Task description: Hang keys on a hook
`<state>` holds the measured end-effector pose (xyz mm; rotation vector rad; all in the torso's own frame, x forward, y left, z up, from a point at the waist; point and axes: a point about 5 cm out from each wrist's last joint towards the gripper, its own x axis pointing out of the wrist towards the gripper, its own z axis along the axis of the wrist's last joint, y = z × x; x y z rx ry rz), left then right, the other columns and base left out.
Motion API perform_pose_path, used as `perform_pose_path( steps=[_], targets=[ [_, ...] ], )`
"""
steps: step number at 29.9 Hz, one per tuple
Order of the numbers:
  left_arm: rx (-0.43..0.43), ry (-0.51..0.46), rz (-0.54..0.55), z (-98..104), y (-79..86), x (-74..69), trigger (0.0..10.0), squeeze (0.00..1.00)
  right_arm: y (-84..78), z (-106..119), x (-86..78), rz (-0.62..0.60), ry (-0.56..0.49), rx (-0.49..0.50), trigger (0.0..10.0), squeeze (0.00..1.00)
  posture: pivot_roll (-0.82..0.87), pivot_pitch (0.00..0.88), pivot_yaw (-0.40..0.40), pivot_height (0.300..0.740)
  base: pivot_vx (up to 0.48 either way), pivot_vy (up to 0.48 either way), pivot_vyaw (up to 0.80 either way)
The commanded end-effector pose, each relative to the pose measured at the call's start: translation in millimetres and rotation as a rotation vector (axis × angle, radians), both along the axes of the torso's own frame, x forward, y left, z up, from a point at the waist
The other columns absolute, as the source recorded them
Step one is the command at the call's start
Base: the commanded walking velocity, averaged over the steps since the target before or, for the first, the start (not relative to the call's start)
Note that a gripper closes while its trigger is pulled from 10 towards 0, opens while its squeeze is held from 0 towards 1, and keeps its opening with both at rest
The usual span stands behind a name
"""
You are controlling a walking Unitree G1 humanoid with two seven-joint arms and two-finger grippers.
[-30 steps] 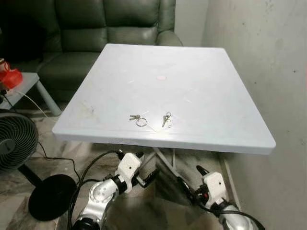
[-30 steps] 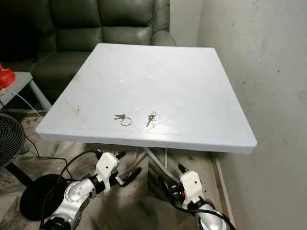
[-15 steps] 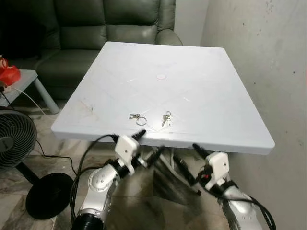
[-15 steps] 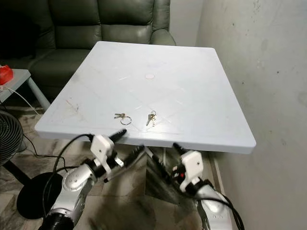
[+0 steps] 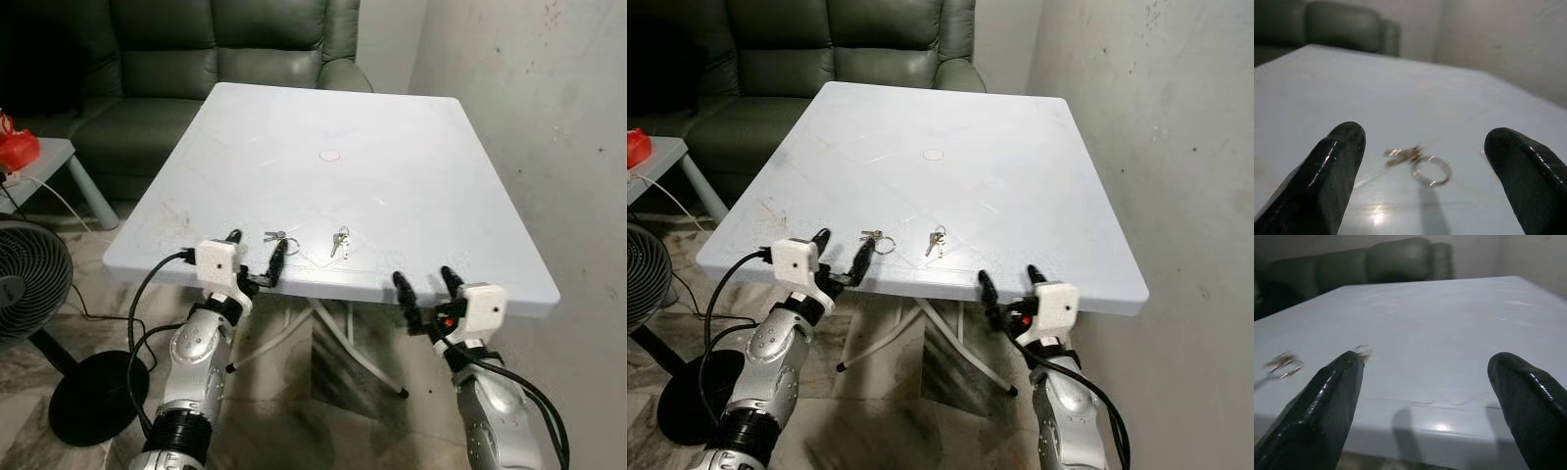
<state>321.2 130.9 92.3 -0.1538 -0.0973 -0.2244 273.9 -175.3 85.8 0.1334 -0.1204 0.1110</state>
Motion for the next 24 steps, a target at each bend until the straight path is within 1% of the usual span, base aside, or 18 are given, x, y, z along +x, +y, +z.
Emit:
perform_pose_path(
  steps=[1,4,5,6,8,9,11,12,18,22,24],
  targets=[
    [-0.009,0.020,0.029,3,0.8,5.0,10.0,0.00,-1.9,7,0.1,-0.030,-0.021,0.000,10.0,0.00,0.01,0.000,-0.030,0.740,0.000,0.000,0.00],
    [0.000,0.025,0.061,4,6.1,4.6,10.0,0.00,-1.6,8,-3.1,-0.058,-0.027,0.006,10.0,0.00,0.00,0.000,-0.022,0.740,0.000,0.000,0.00],
    [0.004,0.012,0.081,7,11.7,4.1,10.0,0.00,-1.2,11,-5.3,-0.066,-0.039,-0.016,10.0,0.00,-0.01,0.000,-0.018,0.740,0.000,0.000,0.00],
    [0.003,0.008,0.085,8,13.5,3.5,10.0,0.00,-0.9,11,-6.5,-0.068,-0.044,-0.026,10.0,0.00,-0.01,0.000,-0.016,0.740,0.000,0.000,0.00],
    [0.012,0.008,0.112,9,20.3,3.1,10.0,0.00,-1.5,11,-9.3,-0.089,-0.039,-0.020,10.0,0.00,-0.01,0.000,-0.015,0.740,0.000,0.000,0.00],
    [0.012,0.008,0.112,9,20.3,3.1,10.0,0.00,-1.5,11,-9.3,-0.089,-0.039,-0.020,10.0,0.00,-0.01,0.000,-0.015,0.740,0.000,0.000,0.00],
    [0.006,-0.009,0.156,14,30.4,2.1,10.0,0.00,-2.0,12,-12.8,-0.112,-0.036,-0.058,10.0,0.00,0.00,0.000,-0.012,0.740,0.000,0.000,0.00],
    [0.003,-0.010,0.169,15,32.5,1.4,10.0,0.00,-2.2,12,-14.0,-0.121,-0.034,-0.073,10.0,0.00,0.00,0.000,-0.012,0.740,0.000,0.000,0.00],
    [-0.020,0.019,0.197,10,36.9,-0.7,10.0,0.00,-2.4,9,-13.4,-0.151,-0.009,-0.081,10.0,0.00,0.02,0.000,-0.019,0.740,0.000,0.000,0.00],
    [-0.026,0.023,0.204,12,37.9,0.3,10.0,0.00,0.8,11,-11.8,-0.131,-0.014,-0.092,10.0,0.00,0.02,0.000,-0.021,0.740,0.000,0.000,0.00],
    [-0.034,0.028,0.213,14,38.8,1.0,10.0,0.00,2.2,12,-12.3,-0.125,-0.012,-0.096,10.0,0.00,0.03,0.000,-0.027,0.740,0.000,0.321,0.00]
  ],
)
